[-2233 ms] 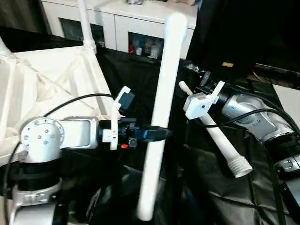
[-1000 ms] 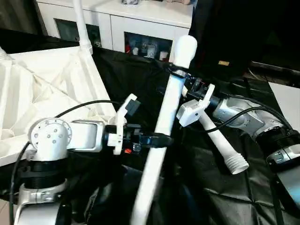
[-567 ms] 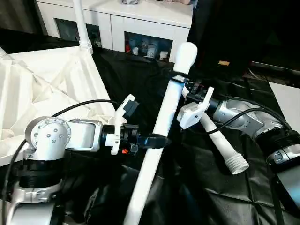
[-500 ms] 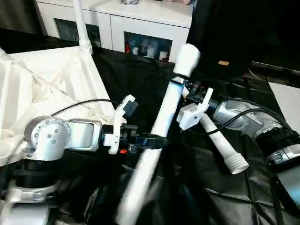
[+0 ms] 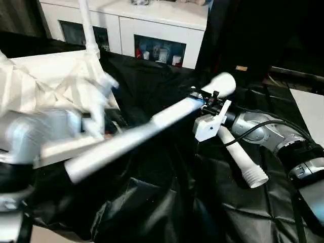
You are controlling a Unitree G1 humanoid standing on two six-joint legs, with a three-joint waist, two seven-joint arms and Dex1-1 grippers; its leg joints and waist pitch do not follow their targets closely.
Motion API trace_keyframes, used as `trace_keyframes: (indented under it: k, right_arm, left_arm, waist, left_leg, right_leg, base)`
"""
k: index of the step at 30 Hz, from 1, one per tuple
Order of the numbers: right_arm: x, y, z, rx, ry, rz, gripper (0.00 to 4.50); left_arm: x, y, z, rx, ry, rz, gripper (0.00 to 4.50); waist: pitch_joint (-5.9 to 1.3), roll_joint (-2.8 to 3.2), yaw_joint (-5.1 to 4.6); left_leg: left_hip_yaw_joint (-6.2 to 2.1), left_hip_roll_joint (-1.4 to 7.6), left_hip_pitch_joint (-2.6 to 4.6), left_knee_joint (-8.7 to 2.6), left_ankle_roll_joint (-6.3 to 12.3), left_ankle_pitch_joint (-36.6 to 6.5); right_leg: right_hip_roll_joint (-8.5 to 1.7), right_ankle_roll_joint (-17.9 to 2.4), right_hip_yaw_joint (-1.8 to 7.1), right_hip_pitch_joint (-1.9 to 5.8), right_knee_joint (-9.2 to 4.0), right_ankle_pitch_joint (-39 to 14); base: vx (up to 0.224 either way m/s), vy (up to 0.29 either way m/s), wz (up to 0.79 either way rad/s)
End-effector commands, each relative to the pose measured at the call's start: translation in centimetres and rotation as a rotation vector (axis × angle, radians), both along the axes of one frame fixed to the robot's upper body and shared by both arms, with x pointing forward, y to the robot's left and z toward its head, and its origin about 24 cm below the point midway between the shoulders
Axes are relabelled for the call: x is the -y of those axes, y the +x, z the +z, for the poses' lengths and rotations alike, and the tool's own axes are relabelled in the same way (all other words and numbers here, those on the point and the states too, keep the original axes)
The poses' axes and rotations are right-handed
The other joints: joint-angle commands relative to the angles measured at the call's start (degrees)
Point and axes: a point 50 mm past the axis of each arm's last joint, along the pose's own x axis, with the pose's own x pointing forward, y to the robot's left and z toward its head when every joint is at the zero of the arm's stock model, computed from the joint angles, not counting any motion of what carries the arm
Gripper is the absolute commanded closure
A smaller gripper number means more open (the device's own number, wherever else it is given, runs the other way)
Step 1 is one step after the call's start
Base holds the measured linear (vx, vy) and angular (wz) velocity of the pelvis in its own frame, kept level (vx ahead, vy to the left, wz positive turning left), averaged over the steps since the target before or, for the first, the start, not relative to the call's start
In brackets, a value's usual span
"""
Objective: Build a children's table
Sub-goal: Pick table leg
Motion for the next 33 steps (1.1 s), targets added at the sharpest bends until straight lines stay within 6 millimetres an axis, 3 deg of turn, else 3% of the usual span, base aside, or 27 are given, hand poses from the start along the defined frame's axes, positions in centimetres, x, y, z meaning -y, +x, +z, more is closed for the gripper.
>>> trace_keyframes:
  k: [1, 7, 9, 12, 15, 17, 18, 20, 21, 22, 23, 24, 26, 28, 29, 30, 32, 33]
  right_arm:
    - [0.7, 0.1, -0.2, -0.026, 0.035, -0.037, 2.58]
    - [1.0, 0.1, -1.1, -0.124, 0.104, -0.086, 2.7]
    - [1.1, 0.1, -1.2, -0.146, 0.131, -0.095, 2.7]
    - [0.9, 0.4, -0.6, -0.243, 0.334, -0.128, 2.71]
    - [0.8, 0.9, 0.8, -0.316, 0.543, -0.147, 2.71]
    - [0.8, 1.1, 1.6, -0.367, 0.65, -0.145, 2.71]
    - [0.6, 1.5, 2.4, -0.465, 0.794, -0.137, 2.71]
    - [-0.1, 1.8, 3.6, -0.699, 1.026, -0.071, 2.72]
    - [-0.3, 1.8, 3.8, -0.756, 1.066, -0.045, 2.72]
    - [-0.4, 1.8, 3.8, -0.798, 1.08, -0.032, 2.72]
    - [-0.6, 1.7, 3.4, -0.915, 1.104, -0.022, 2.72]
    - [-0.7, 1.7, 3.4, -0.923, 1.105, -0.021, 2.72]
    - [-1.1, 1.4, 2.5, -1.099, 1.118, 0.005, 2.72]
    - [-0.9, 0.5, 0.5, -1.254, 1.071, -0.01, 2.72]
    - [-0.8, 0.1, -0.4, -1.331, 1.071, -0.02, 2.72]
    - [-0.7, -0.1, -0.9, -1.36, 1.075, -0.027, 2.72]
    - [-0.7, -0.2, -1.2, -1.372, 1.082, -0.029, 2.72]
    - [-0.6, -0.2, -1.4, -1.37, 1.083, -0.035, 2.72]
  left_arm:
    - [-1.3, 1.2, 1.7, 0.11, -0.027, 0.124, 0.81]
    - [-6.6, 3.6, 4.6, 0.357, -0.123, 0.537, 0.56]
    - [-7.3, 3.8, 4.8, 0.385, -0.122, 0.6, 0.56]
    - [-9.7, 4.1, 4.3, 0.4, -0.096, 0.816, 0.56]
    - [-10.9, 4.1, 3.6, 0.399, -0.057, 0.922, 0.56]
    - [-10.8, 4.1, 3.3, 0.395, -0.05, 0.924, 0.56]
    - [-10.0, 4.1, 2.9, 0.4, -0.015, 0.873, 0.56]
    - [-7.1, 3.9, 1.9, 0.393, 0.009, 0.7, 0.56]
    - [-6.4, 3.9, 1.6, 0.395, 0.011, 0.663, 0.56]
    - [-5.6, 3.9, 1.3, 0.399, 0.023, 0.628, 0.56]
    - [-4.4, 3.8, 0.9, 0.407, 0.048, 0.563, 0.56]
    - [-4.3, 3.8, 0.8, 0.408, 0.05, 0.559, 0.56]
    - [-2.0, 3.3, 0.2, 0.421, 0.08, 0.439, 0.56]
    - [0.6, 2.5, -0.3, 0.445, 0.089, 0.315, 0.56]
    - [1.6, 2.0, -0.6, 0.458, 0.097, 0.256, 0.56]
    - [2.3, 1.7, -0.8, 0.47, 0.113, 0.213, 0.56]
    - [2.6, 1.5, -1.0, 0.476, 0.126, 0.189, 0.56]
    - [3.1, 1.2, -1.1, 0.494, 0.14, 0.152, 0.56]
  waist:
    - [-4.13, 0.86, -0.08]
    - [-4.34, 0.69, 0.08]
    - [-4.35, 0.78, 0.15]
    - [-4.36, 0.92, 0.12]
    - [-4.34, 1.07, 0.17]
    - [-4.4, 1.15, 0.35]
    - [-4.47, 1.29, 0.56]
    - [-4.21, 1.23, 0.57]
    - [-4.21, 1.48, 0.92]
    - [-4.3, 1.58, 1.43]
    - [-4.26, 1.52, 1.76]
    - [-4.38, 1.56, 2.0]
    - [-4.33, 1.6, 2.07]
    - [-4.26, 1.51, 2.46]
    - [-4.02, 1.56, 2.64]
    - [-4.14, 1.34, 2.75]
    - [-4.14, 1.16, 3.06]
    - [-4.12, 0.93, 3.07]
  left_leg:
    - [-0.84, 2.53, 0.01, -4.19, -0.32, -6.8]
    - [-0.98, 2.7, -0.09, -4.21, 0.58, -6.8]
    - [-1.02, 3.05, -0.08, -4.27, 0.92, -6.1]
    - [-1.05, 3.26, 0.0, -4.34, 1.63, -6.5]
    - [-1.21, 3.6, 0.14, -4.57, 3.03, -6.8]
    - [-1.26, 3.83, 0.37, -4.62, 2.93, -5.8]
    - [-1.34, 4.03, 0.39, -4.66, 2.68, -4.8]
    - [-1.49, 4.42, 0.47, -5.01, 4.08, -5.0]
    - [-1.5, 4.9, 0.79, -5.09, 3.95, -5.1]
    - [-1.25, 4.57, 1.04, -4.94, 3.41, -4.6]
    - [-1.15, 4.37, 0.82, -5.02, 2.96, -4.0]
    - [-1.17, 4.43, 0.81, -5.01, 2.61, -3.7]
    - [-1.15, 4.16, 0.66, -5.07, 1.28, -4.4]
    - [-1.31, 4.43, 0.67, -5.21, -0.15, -5.2]
    - [-1.13, 4.35, 0.74, -5.28, -0.67, -5.8]
    - [-1.14, 4.25, 0.58, -5.29, -0.86, -5.9]
    - [-1.1, 4.06, 0.46, -5.26, -1.41, -6.1]
    - [-1.19, 3.92, 0.3, -5.27, -1.77, -6.4]
  right_leg:
    - [-3.73, -10.4, 3.34, 3.67, -3.16, -9.6]
    - [-4.08, -10.9, 3.4, 3.92, -3.06, -8.3]
    - [-4.28, -11.3, 3.45, 3.83, -2.87, -6.6]
    - [-4.42, -11.9, 3.47, 3.75, -2.81, -6.2]
    - [-4.45, -12.8, 3.47, 3.86, -2.84, -5.4]
    - [-4.64, -13.8, 3.45, 3.77, -2.7, -4.2]
    - [-4.98, -14.5, 3.43, 3.72, -2.53, -3.3]
    - [-5.16, -15.2, 3.69, 4.18, -2.5, -2.6]
    - [-5.42, -15.4, 3.64, 3.54, -2.6, -2.8]
    - [-5.16, -15.8, 3.49, 3.38, -2.67, -2.9]
    - [-5.07, -15.8, 3.51, 3.6, -2.75, -3.1]
    - [-5.33, -15.7, 3.54, 3.64, -2.68, -3.1]
    - [-5.24, -15.1, 3.53, 3.75, -2.95, -5.0]
    - [-5.47, -14.3, 3.55, 4.07, -3.21, -6.5]
    - [-5.32, -14.0, 3.57, 3.61, -3.5, -7.9]
    - [-5.39, -13.8, 3.57, 3.9, -3.52, -8.4]
    - [-5.38, -12.6, 3.59, 3.78, -3.69, -10.0]
    - [-5.49, -11.2, 3.58, 3.85, -3.93, -12.8]
  base:
    - [0.0, 0.0, 0.0]
    - [0.0, 0.0, 0.0]
    - [0.0, 0.0, 0.0]
    - [0.0, 0.0, 0.0]
    - [0.0, 0.0, 0.0]
    - [0.0, 0.0, 0.0]
    - [0.0, 0.0, 0.0]
    - [0.0, 0.0, 0.0]
    - [0.0, 0.0, 0.0]
    - [0.0, 0.0, 0.0]
    - [0.0, 0.0, 0.0]
    - [0.0, 0.0, 0.0]
    - [0.0, 0.0, 0.0]
    - [0.0, 0.0, 0.0]
    - [0.0, 0.0, 0.0]
    - [0.0, 0.0, 0.0]
    - [0.0, 0.0, 0.0]
    - [0.0, 0.0, 0.0]
